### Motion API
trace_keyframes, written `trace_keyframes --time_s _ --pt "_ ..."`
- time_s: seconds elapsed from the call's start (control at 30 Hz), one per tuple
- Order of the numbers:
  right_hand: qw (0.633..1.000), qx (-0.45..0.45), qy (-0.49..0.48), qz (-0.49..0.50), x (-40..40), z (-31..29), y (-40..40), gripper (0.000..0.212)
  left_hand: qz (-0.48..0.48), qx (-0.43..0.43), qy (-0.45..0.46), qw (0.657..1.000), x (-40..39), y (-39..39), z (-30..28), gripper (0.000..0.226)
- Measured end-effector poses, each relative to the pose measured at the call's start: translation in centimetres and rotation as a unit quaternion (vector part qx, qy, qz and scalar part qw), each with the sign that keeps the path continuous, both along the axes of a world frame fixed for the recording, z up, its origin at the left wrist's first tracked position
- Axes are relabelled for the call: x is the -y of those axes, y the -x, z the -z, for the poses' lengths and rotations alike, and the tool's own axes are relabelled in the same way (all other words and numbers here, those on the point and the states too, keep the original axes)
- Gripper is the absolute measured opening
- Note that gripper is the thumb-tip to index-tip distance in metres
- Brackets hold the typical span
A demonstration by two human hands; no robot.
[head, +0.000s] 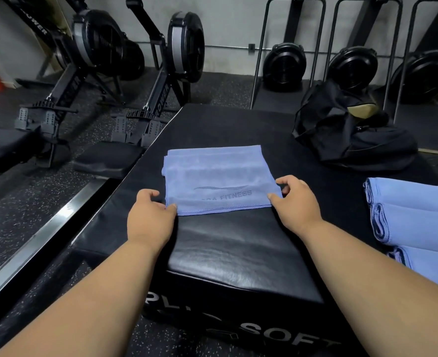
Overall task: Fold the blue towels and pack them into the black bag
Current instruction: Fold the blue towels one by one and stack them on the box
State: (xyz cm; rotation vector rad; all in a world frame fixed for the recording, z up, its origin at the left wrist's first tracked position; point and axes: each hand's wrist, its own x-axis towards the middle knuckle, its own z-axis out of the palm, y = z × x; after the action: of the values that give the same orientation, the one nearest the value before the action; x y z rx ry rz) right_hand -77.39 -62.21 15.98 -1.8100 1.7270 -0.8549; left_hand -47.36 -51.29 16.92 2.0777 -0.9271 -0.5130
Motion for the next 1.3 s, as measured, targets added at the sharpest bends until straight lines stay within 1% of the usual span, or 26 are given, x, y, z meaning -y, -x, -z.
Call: trace_keyframes --time_s 0.1,0.17,0.27,0.43,0.5,0.53,0.57,0.6,0.63,0.67,0.73,0.8,0.87,0.93,1.0,1.03,1.1,1.17,1.23,1.3 --pt "1.0 0.0 -0.006 -0.002 -0.4 0.3 0.3 0.033 0.02 0.032 0.0 0.999 -0.2 0.9 0.0 0.048" --pt "1.0 0.007 -0.016 -0.013 -0.6 0.1 0.1 0.034 0.046 0.073 0.013 0.996 -0.4 1.9 0.4 0.046" --pt "0.998 0.04 -0.044 -0.021 -0.8 -0.5 -0.3 0.039 0.081 0.124 0.014 0.989 -0.9 3.1 0.7 0.048" --pt "0.991 0.106 -0.08 0.0 -2.0 -1.6 -0.4 0.043 0.108 0.093 -0.009 0.99 -1.0 2.7 -0.5 0.047" --pt "0.981 0.164 -0.097 0.021 -3.2 -2.5 0.2 0.045 0.102 0.06 -0.006 0.993 -2.0 2.4 -1.1 0.044" --pt "0.972 0.204 -0.109 0.029 -4.0 -3.1 0.6 0.048 0.09 0.013 0.006 0.996 -2.6 2.3 -1.5 0.044" --pt "0.961 0.243 -0.126 0.029 -4.9 -3.5 1.0 0.05 0.076 -0.061 0.03 0.995 -3.3 2.3 -2.0 0.045" --pt "0.951 0.274 -0.142 0.021 -6.1 -4.0 1.3 0.051 0.061 -0.151 0.056 0.985 -4.1 2.3 -2.5 0.047" --pt "0.944 0.293 -0.152 0.009 -7.5 -4.4 1.5 0.05 0.05 -0.231 0.079 0.969 -5.0 2.3 -3.0 0.049" --pt "0.939 0.306 -0.153 -0.003 -8.9 -4.8 1.7 0.049 0.044 -0.284 0.092 0.954 -5.9 2.3 -3.6 0.05" --pt "0.937 0.322 -0.135 -0.017 -11.9 -5.7 1.8 0.048 0.041 -0.337 0.108 0.934 -7.6 2.2 -4.6 0.054" --pt "0.947 0.306 -0.092 -0.02 -14.3 -6.7 1.9 0.049 0.038 -0.353 0.123 0.927 -9.3 2.2 -5.8 0.058" --pt "0.963 0.265 -0.045 -0.016 -16.1 -8.4 2.1 0.05 0.023 -0.34 0.153 0.928 -10.9 2.5 -7.1 0.061" --pt "0.97 0.243 0.001 -0.008 -17.4 -10.7 2.6 0.05 0.015 -0.319 0.197 0.927 -12.5 2.8 -8.9 0.064" --pt "0.968 0.248 0.045 0.0 -18.5 -13.4 3.3 0.048 0.024 -0.294 0.232 0.927 -14.0 2.9 -11.2 0.064" --pt "0.962 0.266 0.055 -0.003 -19.1 -14.8 3.7 0.046 0.031 -0.283 0.243 0.927 -14.8 3.0 -12.6 0.062" --pt "0.94 0.335 0.058 -0.018 -20.2 -18.1 4.2 0.039 0.052 -0.275 0.26 0.924 -16.3 3.1 -15.6 0.056" --pt "0.922 0.381 0.054 -0.031 -21.2 -21.0 4.4 0.029 0.062 -0.306 0.267 0.912 -17.4 3.4 -18.6 0.045" --pt "0.926 0.375 0.036 -0.029 -21.6 -23.0 4.3 0.027 0.045 -0.355 0.251 0.9 -17.7 3.5 -20.7 0.034" --pt "0.945 0.324 -0.007 -0.042 -22.0 -24.5 3.9 0.027 0.023 -0.394 0.224 0.891 -17.9 3.3 -22.1 0.023"
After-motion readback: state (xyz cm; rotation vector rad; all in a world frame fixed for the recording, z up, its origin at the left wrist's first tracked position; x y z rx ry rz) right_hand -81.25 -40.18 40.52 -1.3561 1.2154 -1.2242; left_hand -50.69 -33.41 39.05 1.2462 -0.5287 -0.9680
